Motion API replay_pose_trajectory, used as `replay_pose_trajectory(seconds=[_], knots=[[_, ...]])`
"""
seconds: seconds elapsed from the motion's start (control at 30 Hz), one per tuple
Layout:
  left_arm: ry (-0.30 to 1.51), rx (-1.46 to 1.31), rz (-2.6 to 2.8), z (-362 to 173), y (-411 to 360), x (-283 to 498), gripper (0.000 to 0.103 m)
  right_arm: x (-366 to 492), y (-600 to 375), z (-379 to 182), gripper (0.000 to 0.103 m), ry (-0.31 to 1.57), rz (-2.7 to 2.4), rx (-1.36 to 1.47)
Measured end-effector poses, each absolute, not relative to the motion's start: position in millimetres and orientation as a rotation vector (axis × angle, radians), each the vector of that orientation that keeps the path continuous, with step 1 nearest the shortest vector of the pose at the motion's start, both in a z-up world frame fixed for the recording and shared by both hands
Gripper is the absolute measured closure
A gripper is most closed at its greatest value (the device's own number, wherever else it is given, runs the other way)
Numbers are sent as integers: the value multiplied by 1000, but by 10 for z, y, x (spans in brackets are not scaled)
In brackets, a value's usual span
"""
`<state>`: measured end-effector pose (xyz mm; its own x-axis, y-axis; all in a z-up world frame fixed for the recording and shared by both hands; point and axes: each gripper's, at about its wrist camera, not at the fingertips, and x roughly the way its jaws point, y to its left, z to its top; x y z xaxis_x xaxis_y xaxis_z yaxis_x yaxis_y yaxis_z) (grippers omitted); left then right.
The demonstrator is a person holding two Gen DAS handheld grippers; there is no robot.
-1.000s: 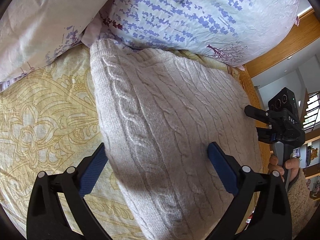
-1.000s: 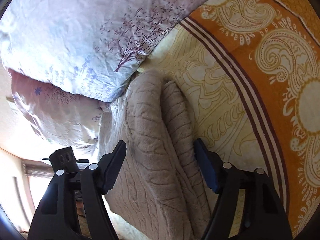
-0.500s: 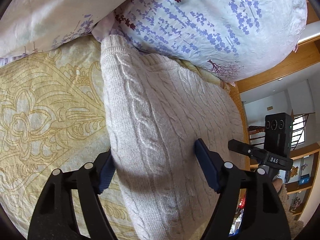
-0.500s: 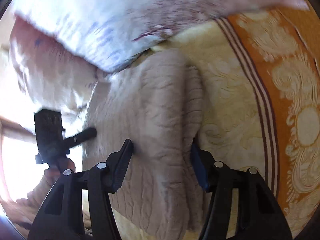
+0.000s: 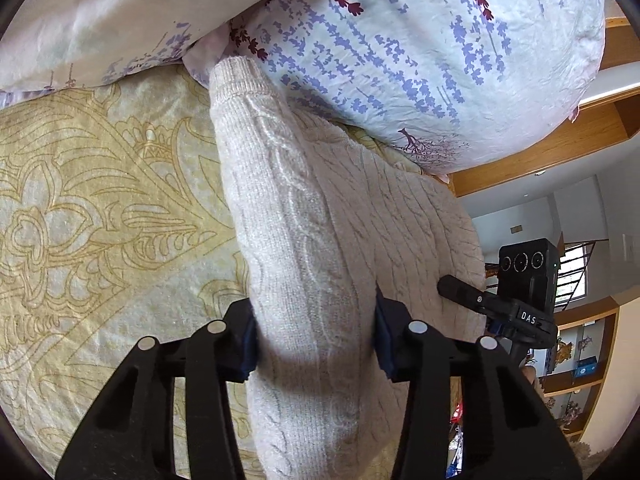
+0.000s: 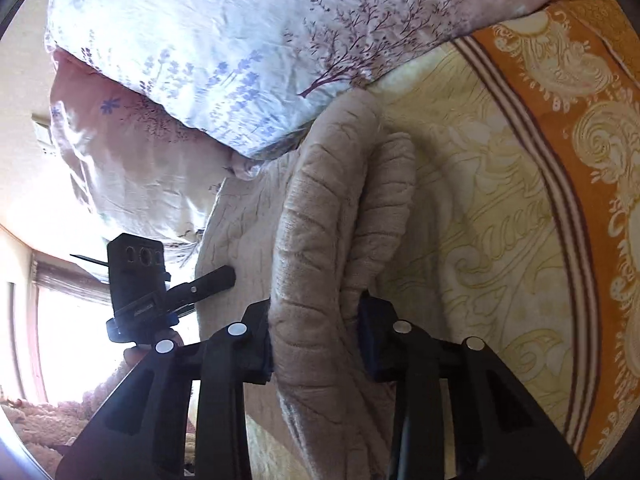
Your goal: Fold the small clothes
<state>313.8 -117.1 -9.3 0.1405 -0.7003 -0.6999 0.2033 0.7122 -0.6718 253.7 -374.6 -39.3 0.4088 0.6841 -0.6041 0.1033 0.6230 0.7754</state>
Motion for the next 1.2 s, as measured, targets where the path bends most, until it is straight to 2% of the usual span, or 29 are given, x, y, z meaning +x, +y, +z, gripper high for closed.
replay_pose_trajectory(seconds=[0.03, 0.1, 0.17, 0.23, 0.27, 0.4, 0.63, 0.83, 0.93, 1.03, 1.13, 1.2], knots=[[1272, -476, -689, -91, -1171, 3136, 59, 2555, -3761, -439, 68, 1133, 400, 863], [1278, -473, -692, -82, -1172, 3128, 55, 2566, -3762, -490, 59, 1163, 381, 886], [1285, -461, -697, -74, -1175, 3124, 55, 2593, -3710, -480, 57, 1155, 387, 892], [1278, -489, -701, -65, -1127, 3097, 60, 2561, -3663, -435, 61, 1137, 414, 905], [1272, -506, -710, -46, -1111, 3086, 63, 2547, -3636, -418, 68, 1123, 433, 933], [1240, -619, -786, 92, -858, 2991, 67, 2474, -3498, -306, 71, 1068, 527, 1026], [1168, -641, -749, 345, -50, 2630, 67, 2510, -2696, -340, 71, 1133, 670, 1002], [1114, -662, -614, 280, 591, 2372, 66, 2726, -2097, -266, 71, 1117, 679, 855], [1151, -683, -521, 52, 684, 2409, 62, 2824, -2006, -358, 71, 1186, 601, 775], [1157, -657, -472, -52, 664, 2439, 52, 2814, -1992, -397, 66, 1217, 581, 798], [1151, -586, -463, 30, 567, 2487, 52, 2802, -2012, -375, 64, 1227, 570, 809], [1148, -533, -469, 80, 512, 2521, 56, 2745, -2055, -371, 64, 1215, 562, 811]])
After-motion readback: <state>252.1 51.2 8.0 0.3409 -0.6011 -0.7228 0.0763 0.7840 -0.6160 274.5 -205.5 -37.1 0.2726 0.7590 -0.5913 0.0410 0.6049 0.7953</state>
